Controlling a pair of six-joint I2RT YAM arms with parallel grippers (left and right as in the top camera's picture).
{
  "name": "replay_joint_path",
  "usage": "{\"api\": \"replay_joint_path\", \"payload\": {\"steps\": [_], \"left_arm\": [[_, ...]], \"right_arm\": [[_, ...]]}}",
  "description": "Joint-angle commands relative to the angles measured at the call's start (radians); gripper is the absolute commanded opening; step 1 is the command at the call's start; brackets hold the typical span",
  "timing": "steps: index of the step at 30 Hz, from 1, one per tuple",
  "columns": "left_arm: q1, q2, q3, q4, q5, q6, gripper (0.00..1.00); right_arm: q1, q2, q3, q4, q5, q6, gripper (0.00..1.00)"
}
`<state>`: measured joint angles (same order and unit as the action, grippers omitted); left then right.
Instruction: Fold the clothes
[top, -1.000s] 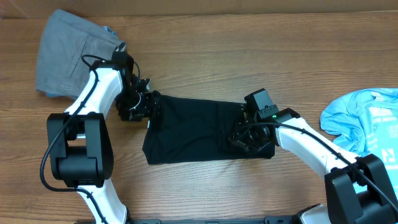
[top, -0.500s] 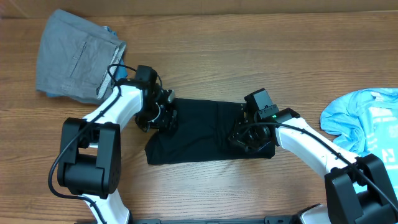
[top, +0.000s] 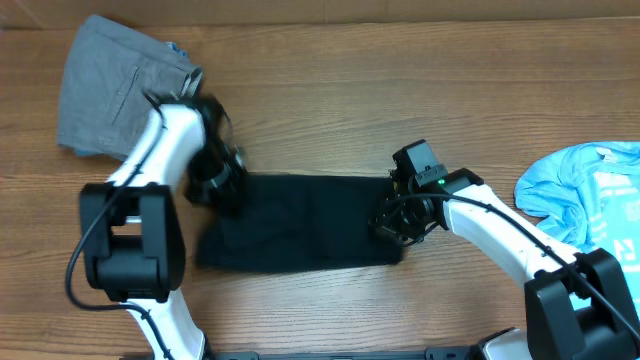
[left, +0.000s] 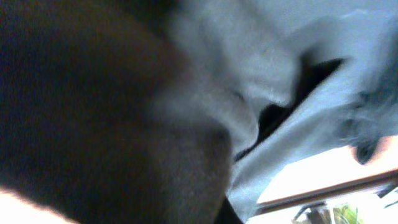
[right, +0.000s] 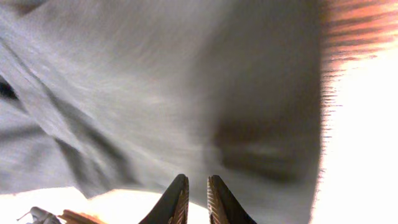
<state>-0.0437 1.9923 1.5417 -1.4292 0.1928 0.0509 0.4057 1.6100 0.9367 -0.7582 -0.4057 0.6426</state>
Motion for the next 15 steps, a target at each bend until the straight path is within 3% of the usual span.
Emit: {"api": "replay_joint_path", "payload": {"steps": [1,4,8,10,12,15], "left_arm": [[0.010,-0.015,0.268,-0.107,-0.044,-0.015,0.04],[-0.021,-0.015,0.407,-0.148,-0.001,-0.073,0.04],[-0.150,-0.012,0.433,-0.130,0.021,-0.143,0.04],[-0.224,-0.011,0.411,-0.131,0.022,-0.179,0.13],[-0.304,-0.010,0.389,-0.135,0.030,-0.206,0.29],[-0.447,-0.010,0.360,-0.155,0.069,-0.208,0.35]], "right_arm": [[-0.019,-0.024,0.101,-0.056,0.051,-0.023,0.15],[-0.042,-0.024,0.134,-0.094,0.053,-0.042,0.15],[-0.105,-0.024,0.140,-0.131,0.060,-0.049,0.15],[-0.148,-0.024,0.140,-0.155,0.068,-0.066,0.15],[-0.185,-0.024,0.140,-0.172,0.068,-0.091,0.16],[-0.238,-0.024,0.140,-0.192,0.068,-0.125,0.16]]}}
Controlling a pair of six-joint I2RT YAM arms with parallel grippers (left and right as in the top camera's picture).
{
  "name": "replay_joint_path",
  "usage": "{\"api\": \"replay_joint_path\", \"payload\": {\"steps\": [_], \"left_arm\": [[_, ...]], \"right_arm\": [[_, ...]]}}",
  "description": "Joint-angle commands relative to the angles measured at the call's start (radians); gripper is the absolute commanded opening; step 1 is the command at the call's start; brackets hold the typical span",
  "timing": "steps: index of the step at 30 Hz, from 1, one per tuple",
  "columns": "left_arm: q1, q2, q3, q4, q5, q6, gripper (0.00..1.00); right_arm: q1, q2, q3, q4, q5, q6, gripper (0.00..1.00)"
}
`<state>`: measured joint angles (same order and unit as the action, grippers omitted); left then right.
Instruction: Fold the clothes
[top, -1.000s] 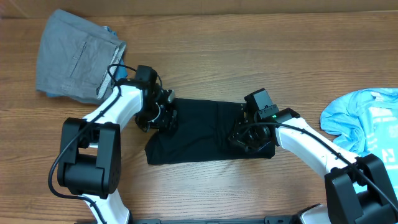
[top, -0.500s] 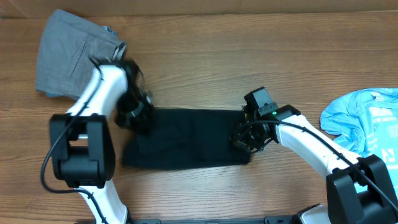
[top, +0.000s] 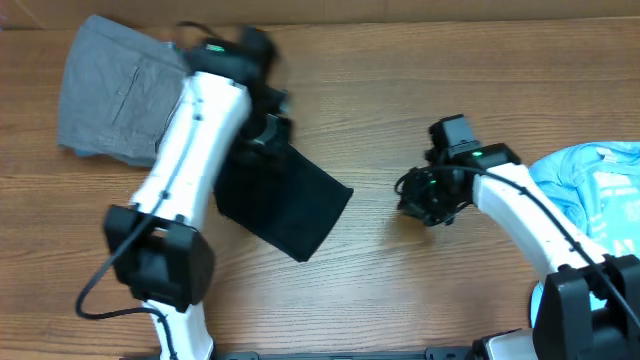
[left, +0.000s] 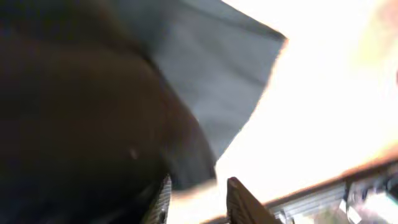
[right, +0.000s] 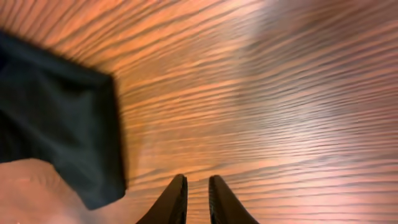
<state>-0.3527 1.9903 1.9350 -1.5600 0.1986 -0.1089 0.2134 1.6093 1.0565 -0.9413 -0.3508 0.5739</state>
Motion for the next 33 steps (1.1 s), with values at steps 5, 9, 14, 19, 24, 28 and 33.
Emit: {"api": "replay_joint_path", "payload": {"steps": [5,9,14,19,24,28,33], "left_arm": [[-0.320,-0.008,-0.039,-0.098,-0.125,-0.032,0.55],[-0.324,-0.008,-0.026,-0.130,-0.285,-0.098,0.59],[-0.205,-0.008,-0.008,-0.109,-0.283,-0.125,0.59],[-0.052,-0.008,-0.008,-0.056,-0.251,-0.119,0.42],[0.078,-0.008,-0.008,0.013,-0.096,-0.058,0.05],[0.132,-0.008,-0.028,-0.013,-0.109,-0.045,0.21],[0.152,-0.008,-0.059,-0.008,-0.113,-0.044,0.28]], "right_arm": [[-0.074,-0.023,0.020,-0.017,0.013,-0.095,0.19],[-0.072,-0.023,0.020,-0.015,0.009,-0.109,0.22],[-0.071,-0.023,0.020,-0.011,-0.041,-0.116,0.24],[-0.046,-0.023,0.020,0.064,-0.261,-0.294,0.34],[0.093,-0.023,0.017,0.293,-0.246,-0.238,0.65],[0.222,-0.006,0.017,0.502,-0.029,-0.031,0.68],[0.271,0.082,0.017,0.618,-0.011,0.063,0.64]]}}
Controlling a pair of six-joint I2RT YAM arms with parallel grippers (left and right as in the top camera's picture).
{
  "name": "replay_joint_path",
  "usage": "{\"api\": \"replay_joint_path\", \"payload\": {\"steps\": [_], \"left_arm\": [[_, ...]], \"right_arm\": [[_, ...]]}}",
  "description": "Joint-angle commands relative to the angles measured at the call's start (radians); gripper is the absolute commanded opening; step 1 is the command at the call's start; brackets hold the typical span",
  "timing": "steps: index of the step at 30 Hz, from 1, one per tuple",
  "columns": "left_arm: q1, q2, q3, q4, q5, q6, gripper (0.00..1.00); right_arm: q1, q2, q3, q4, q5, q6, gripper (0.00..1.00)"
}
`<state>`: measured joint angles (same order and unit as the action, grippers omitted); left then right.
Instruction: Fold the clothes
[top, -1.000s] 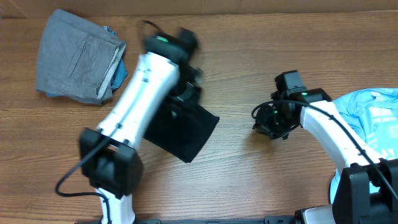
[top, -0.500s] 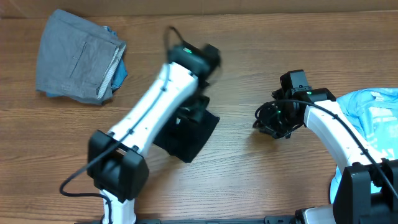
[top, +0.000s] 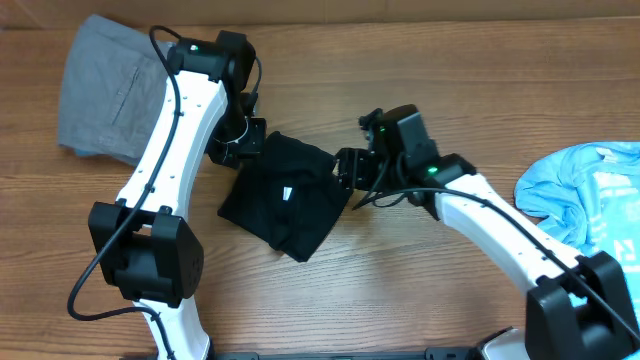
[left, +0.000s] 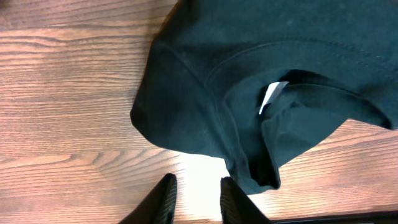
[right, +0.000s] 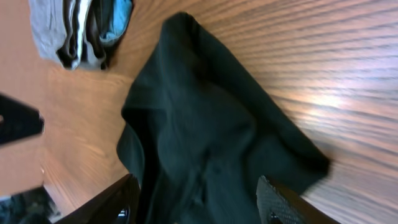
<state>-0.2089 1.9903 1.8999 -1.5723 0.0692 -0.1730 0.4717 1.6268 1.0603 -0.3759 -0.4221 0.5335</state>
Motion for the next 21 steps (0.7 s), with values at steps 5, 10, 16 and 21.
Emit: {"api": "replay_joint_path", "payload": {"steps": [5,10,16,21], "left_arm": [[0.006,-0.008,-0.048,0.027,0.006,0.020,0.32],[0.006,-0.008,-0.108,0.037,0.006,0.020,0.34],[0.006,-0.008,-0.269,0.107,0.011,0.019,0.39],[0.006,-0.008,-0.388,0.203,0.073,0.020,0.39]], "right_arm": [[0.017,0.122,0.013,0.176,-0.029,0.107,0.41],[-0.020,0.087,0.019,0.100,-0.009,0.087,0.04],[-0.160,-0.024,0.042,-0.291,0.238,0.035,0.34],[-0.211,-0.034,0.042,-0.450,0.187,-0.013,0.54]]}}
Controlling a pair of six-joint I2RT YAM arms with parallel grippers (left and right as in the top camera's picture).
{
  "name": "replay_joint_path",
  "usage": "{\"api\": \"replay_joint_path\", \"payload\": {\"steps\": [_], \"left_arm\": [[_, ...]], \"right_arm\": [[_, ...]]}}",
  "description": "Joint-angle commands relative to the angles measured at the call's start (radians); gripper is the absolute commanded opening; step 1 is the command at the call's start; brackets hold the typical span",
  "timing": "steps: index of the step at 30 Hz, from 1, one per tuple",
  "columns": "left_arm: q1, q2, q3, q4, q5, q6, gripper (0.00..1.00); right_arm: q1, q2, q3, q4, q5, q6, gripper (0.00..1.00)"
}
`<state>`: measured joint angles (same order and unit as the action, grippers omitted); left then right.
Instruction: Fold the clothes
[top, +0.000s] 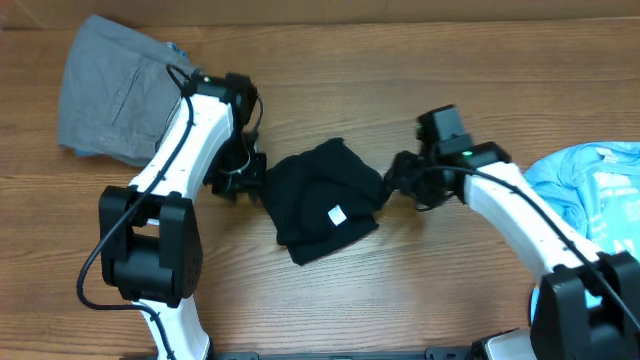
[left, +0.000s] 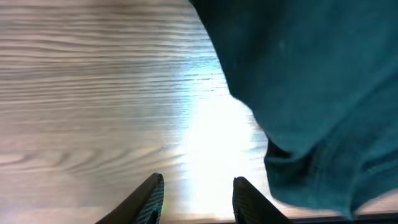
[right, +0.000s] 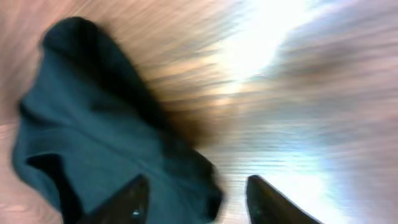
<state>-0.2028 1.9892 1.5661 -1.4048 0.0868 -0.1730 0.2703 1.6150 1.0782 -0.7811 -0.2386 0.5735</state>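
Note:
A black garment (top: 325, 198) lies bunched in a small heap at the middle of the wooden table, a white tag showing on it. My left gripper (left: 194, 190) is open over bare wood just left of the heap, whose dark cloth (left: 311, 99) fills the right of that view. Close to the heap's right edge, my right gripper (right: 198, 196) is also open, the dark cloth (right: 93, 143) partly between and left of its fingers. In the overhead view the left gripper (top: 240, 178) and right gripper (top: 398, 185) flank the heap.
A folded grey garment (top: 115, 90) lies at the far left corner. A light blue shirt (top: 590, 190) is crumpled at the right edge. The table's wood (top: 330, 80) runs to a far edge along the top.
The black garment has shifted right and bunched tighter. My left gripper has moved down to its left side with wider jaws, and my right gripper has drawn back right to the heap's right edge.
The black garment first lay spread wide with both grippers at its ends. Then the left arm held it near the grey pile while the right gripper sat apart. Later both grippers were at the garment mid-table. Now it is a compact heap between two open grippers.

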Motion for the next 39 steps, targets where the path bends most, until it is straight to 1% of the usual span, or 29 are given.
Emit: {"api": "replay_joint_path", "payload": {"steps": [1,3,5,7,9,11,14,16,18,20,22,25,26,27,28,29,31,36,39], "left_arm": [[0.000,-0.007,-0.068,0.051,0.066,0.020,0.39],[0.000,-0.007,-0.085,0.074,0.102,0.026,0.40],[0.000,-0.007,-0.086,0.079,0.144,0.058,0.41],[0.001,-0.007,-0.085,0.082,0.150,0.065,0.42],[0.003,-0.007,-0.083,0.082,0.150,0.074,0.40],[0.013,-0.007,-0.077,0.081,0.150,0.080,0.38],[0.032,-0.007,-0.057,0.073,0.155,0.080,0.34],[0.048,-0.007,-0.036,0.071,0.169,0.080,0.33],[0.058,-0.007,-0.018,0.071,0.170,0.080,0.34],[0.064,-0.007,-0.006,0.075,0.172,0.080,0.37],[0.065,-0.007,-0.004,0.082,0.173,0.084,0.39],[0.065,-0.007,-0.004,0.097,0.173,0.084,0.45],[0.065,-0.007,-0.004,0.101,0.173,0.084,0.47],[0.065,-0.007,-0.004,0.106,0.173,0.084,0.47],[0.065,-0.007,-0.004,0.113,0.173,0.084,0.48],[0.065,-0.007,-0.004,0.117,0.173,0.084,0.49],[0.065,-0.007,-0.004,0.123,0.174,0.084,0.50],[0.065,-0.007,-0.004,0.123,0.173,0.084,0.54],[0.065,-0.007,-0.004,0.124,0.174,0.084,0.59]], "right_arm": [[-0.011,-0.022,0.024,-0.067,-0.026,-0.081,0.52],[-0.006,-0.022,0.024,-0.097,-0.134,-0.163,0.50],[0.027,-0.022,0.023,-0.105,-0.275,-0.246,0.48],[0.077,-0.022,0.023,-0.091,-0.346,-0.259,0.47],[0.150,-0.021,0.023,-0.054,-0.358,-0.221,0.48],[0.236,-0.019,0.023,0.007,-0.323,-0.134,0.52],[0.344,-0.011,0.023,0.063,-0.194,0.037,0.54],[0.414,0.005,0.023,0.091,-0.148,0.107,0.54],[0.467,0.030,0.023,0.129,-0.143,0.116,0.54],[0.506,0.060,0.023,0.165,-0.093,0.134,0.55],[0.528,0.097,0.023,0.201,-0.049,0.167,0.56],[0.531,0.148,0.023,0.230,-0.069,0.193,0.57],[0.531,0.162,0.023,0.245,-0.085,0.193,0.53],[0.531,0.169,0.023,0.259,-0.104,0.188,0.40],[0.531,0.171,0.023,0.267,-0.113,0.179,0.16],[0.531,0.171,0.023,0.263,-0.114,0.177,0.04],[0.525,0.156,0.029,0.200,-0.121,0.178,0.04],[0.497,0.094,0.037,-0.069,-0.113,0.126,0.04],[0.491,0.090,0.037,-0.191,-0.071,0.126,0.04]]}}
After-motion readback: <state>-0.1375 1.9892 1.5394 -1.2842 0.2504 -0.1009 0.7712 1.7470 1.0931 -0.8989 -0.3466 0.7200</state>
